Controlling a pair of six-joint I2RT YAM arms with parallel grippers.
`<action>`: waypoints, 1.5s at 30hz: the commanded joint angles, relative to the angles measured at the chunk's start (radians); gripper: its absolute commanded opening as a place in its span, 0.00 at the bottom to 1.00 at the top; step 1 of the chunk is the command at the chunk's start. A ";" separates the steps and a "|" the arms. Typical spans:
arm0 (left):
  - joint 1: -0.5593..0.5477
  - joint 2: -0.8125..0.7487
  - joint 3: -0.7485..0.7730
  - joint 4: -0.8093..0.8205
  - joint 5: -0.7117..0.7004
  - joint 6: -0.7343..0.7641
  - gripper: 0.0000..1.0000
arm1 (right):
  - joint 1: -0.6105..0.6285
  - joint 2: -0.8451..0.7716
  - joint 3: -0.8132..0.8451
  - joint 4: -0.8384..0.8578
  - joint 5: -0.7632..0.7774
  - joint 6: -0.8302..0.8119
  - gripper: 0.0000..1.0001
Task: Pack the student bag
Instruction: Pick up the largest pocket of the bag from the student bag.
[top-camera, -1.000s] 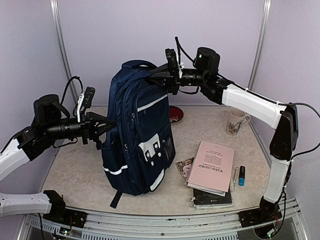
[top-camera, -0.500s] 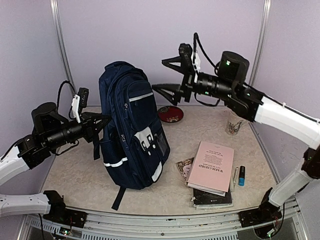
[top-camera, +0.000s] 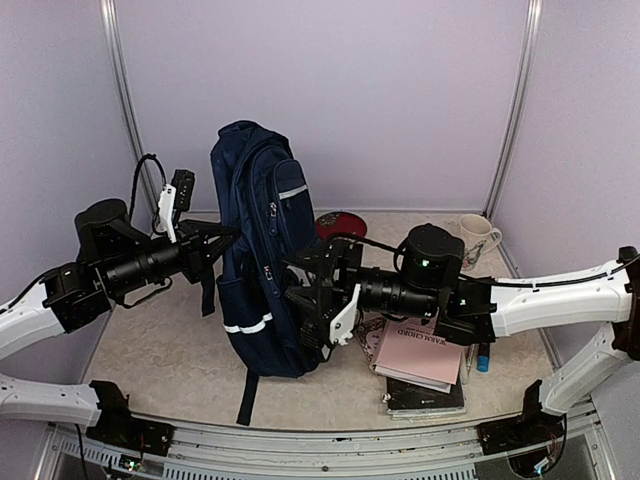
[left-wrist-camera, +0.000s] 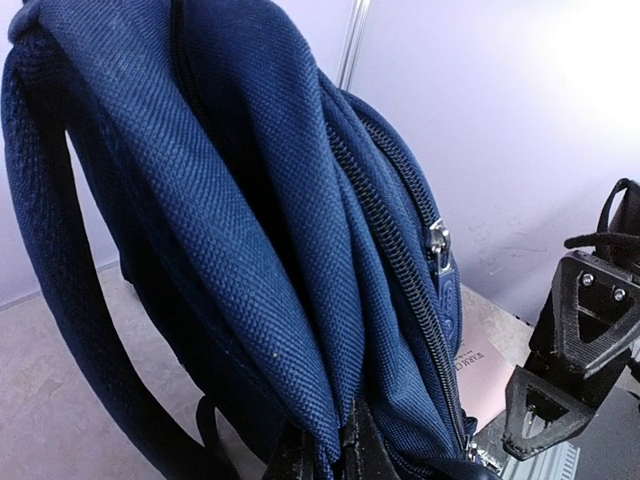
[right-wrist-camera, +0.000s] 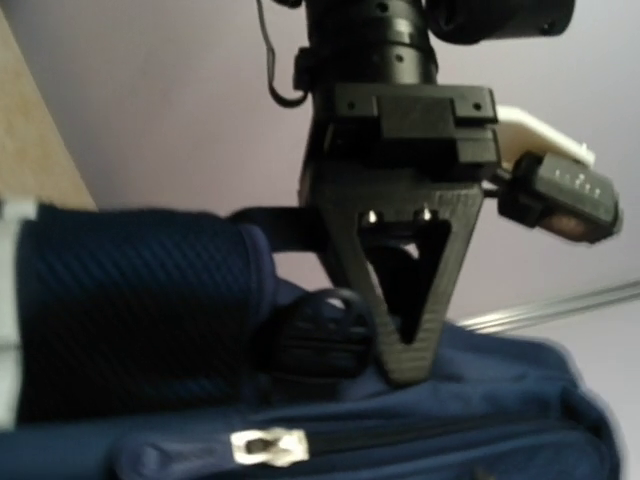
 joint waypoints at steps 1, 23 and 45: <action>-0.015 -0.014 0.080 0.125 -0.009 0.008 0.00 | 0.002 0.027 0.014 0.088 0.042 -0.261 0.61; -0.055 0.006 0.081 0.148 0.006 -0.001 0.00 | 0.048 0.126 0.074 0.046 0.098 -0.429 0.54; -0.075 0.037 0.106 0.115 0.018 0.027 0.00 | 0.052 0.169 0.127 -0.010 0.236 -0.506 0.44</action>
